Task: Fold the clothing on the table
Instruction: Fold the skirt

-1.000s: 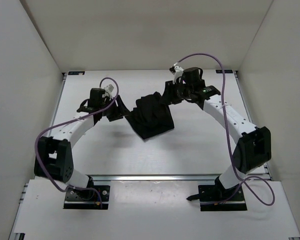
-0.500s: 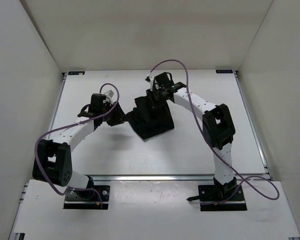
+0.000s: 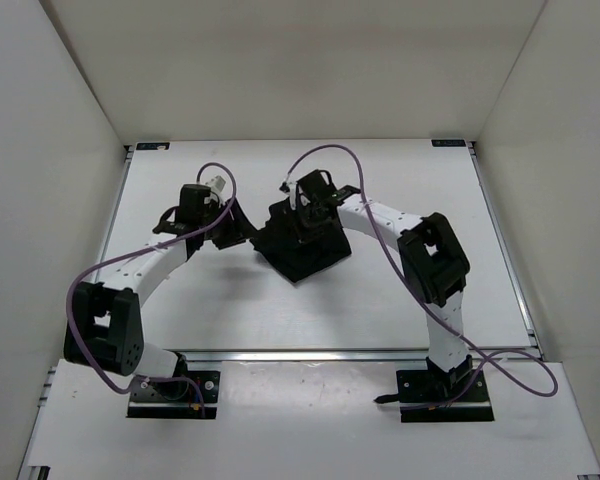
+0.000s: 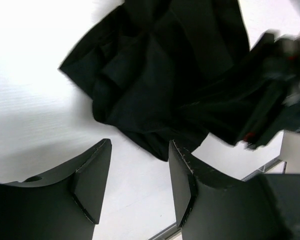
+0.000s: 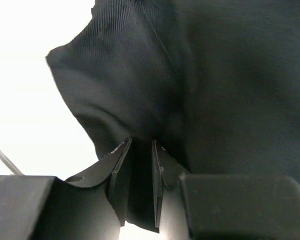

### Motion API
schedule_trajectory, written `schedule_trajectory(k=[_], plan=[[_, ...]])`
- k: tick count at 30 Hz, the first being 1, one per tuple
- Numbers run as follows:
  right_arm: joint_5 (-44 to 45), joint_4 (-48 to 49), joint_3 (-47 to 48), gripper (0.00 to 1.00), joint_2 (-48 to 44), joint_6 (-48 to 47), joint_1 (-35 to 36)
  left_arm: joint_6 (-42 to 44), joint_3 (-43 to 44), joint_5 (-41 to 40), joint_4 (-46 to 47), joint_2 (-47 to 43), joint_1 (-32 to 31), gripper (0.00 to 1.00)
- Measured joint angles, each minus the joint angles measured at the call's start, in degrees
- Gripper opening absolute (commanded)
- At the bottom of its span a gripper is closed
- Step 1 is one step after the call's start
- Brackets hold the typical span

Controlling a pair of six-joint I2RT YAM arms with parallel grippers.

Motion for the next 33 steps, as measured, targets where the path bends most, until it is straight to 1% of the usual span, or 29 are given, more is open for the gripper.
schedule_trajectory(k=[3,6,9,10,11,12,13,14,18,19,22,24,26,30,31,32,33], plan=[[0.02,0.17,-0.24,0.22,-3.3,0.39,-3.04,-0.63,1.46,0.11,0.83,1.27,-1.53,0.59],[0.02,1.07,-0.26,0.19,-8.37,0.7,-7.17,-1.57,2.6,0.13,1.86,2.47,-3.89,0.57],[0.22,2.91,-0.24,0.03,-12.35,0.63,-10.99,-2.67,3.21,0.2,3.34,3.08,-6.62,0.51],[0.24,3.3,-0.22,0.0,-13.0,0.66,-12.02,-3.08,3.56,0.22,3.96,3.41,-7.58,0.47],[0.24,3.52,-0.22,0.0,-13.22,0.57,-12.81,-3.54,3.85,0.24,4.72,3.8,-8.31,0.41],[0.22,3.76,-0.33,0.0,-13.16,0.61,-13.29,-4.02,4.13,0.24,5.6,4.26,-9.22,0.36],[0.13,3.96,-0.66,0.0,-12.85,0.57,-13.55,-4.55,4.37,0.24,6.45,4.74,-9.88,0.34],[-0.04,4.17,-1.25,0.0,-12.41,0.46,-13.6,-4.9,4.57,0.24,7.52,5.42,-10.62,0.29],[-1.22,5.25,-5.05,0.0,-9.53,0.02,-13.16,-5.95,5.73,0.02,10.71,9.73,-13.14,0.15],[-1.53,5.27,-5.79,0.0,-8.31,-0.02,-13.09,-6.16,5.92,0.0,11.41,11.1,-13.64,0.15],[-2.47,5.35,-7.3,0.0,-4.57,-0.37,-13.11,-6.62,5.92,-0.26,12.2,15.82,-15.06,0.09],[-3.37,5.33,-7.78,0.0,-2.71,-0.46,-13.25,-6.78,5.57,-0.42,12.22,18.62,-15.58,0.07],[-4.35,5.4,-7.82,0.0,-1.73,-0.44,-13.66,-6.84,4.76,-0.37,11.96,20.72,-15.76,0.07],[-6.58,5.79,-7.82,0.0,-1.62,-0.44,-14.84,-7.02,4.28,-0.09,11.28,22.14,-15.43,0.14],[-7.17,5.73,-7.76,0.02,-1.62,-0.44,-15.23,-6.91,4.42,0.04,11.17,22.05,-15.32,0.16],[-8.07,5.25,-7.5,0.08,-1.62,-0.44,-15.76,-6.86,4.94,0.17,10.36,22.05,-15.08,0.17],[-8.9,4.87,-7.17,0.14,-1.62,-0.37,-16.26,-6.64,5.62,0.35,9.51,22.05,-14.95,0.27]])
